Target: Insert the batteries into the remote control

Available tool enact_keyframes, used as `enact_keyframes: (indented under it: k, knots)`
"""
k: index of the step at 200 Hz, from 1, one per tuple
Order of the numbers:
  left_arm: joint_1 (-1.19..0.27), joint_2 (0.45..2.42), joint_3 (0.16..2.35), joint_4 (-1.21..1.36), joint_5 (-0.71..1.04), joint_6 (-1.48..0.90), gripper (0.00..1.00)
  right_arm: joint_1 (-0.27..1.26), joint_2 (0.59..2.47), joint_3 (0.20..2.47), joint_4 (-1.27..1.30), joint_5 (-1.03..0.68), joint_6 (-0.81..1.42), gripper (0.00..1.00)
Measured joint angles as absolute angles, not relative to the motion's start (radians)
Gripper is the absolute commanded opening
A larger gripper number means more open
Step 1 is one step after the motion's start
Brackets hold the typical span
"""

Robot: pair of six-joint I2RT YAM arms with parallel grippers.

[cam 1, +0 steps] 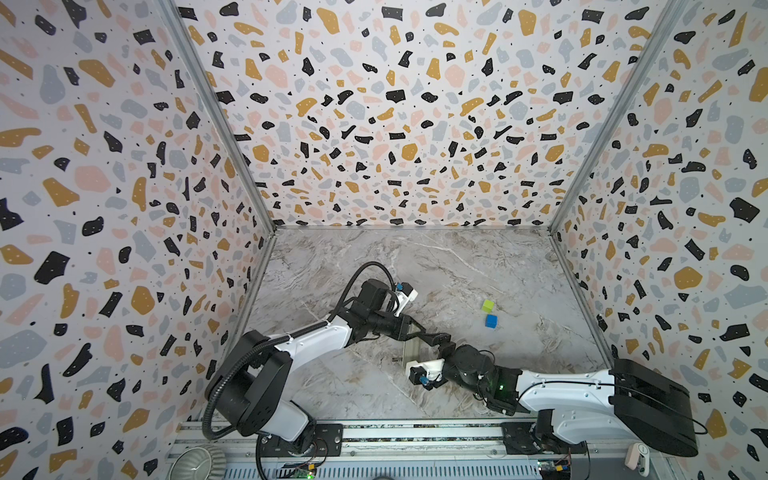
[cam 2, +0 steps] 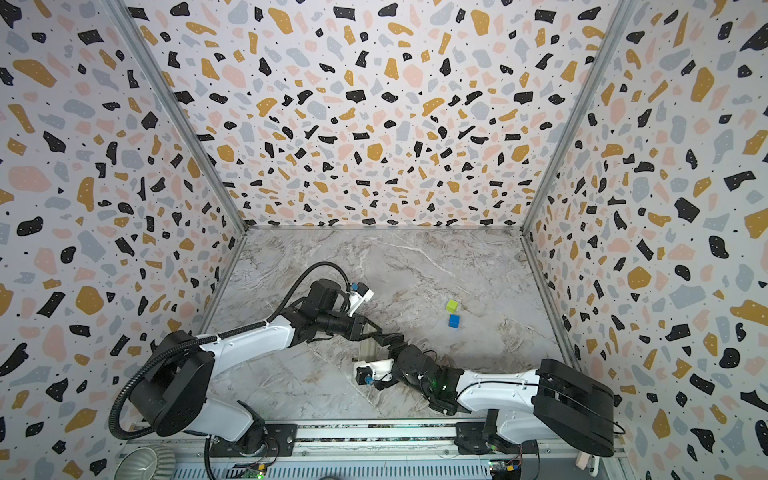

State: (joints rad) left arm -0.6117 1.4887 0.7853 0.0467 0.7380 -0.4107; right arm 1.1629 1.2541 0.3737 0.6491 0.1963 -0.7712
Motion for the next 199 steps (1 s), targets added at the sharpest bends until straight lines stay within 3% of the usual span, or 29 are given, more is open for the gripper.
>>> enact_keyframes:
  k: [199]
  knots:
    - [-0.612,1.490,0.787,0.067,0.719,-0.411,0.00,1.168,1.249,0.363,0.670,0.248,-0.772,0.89]
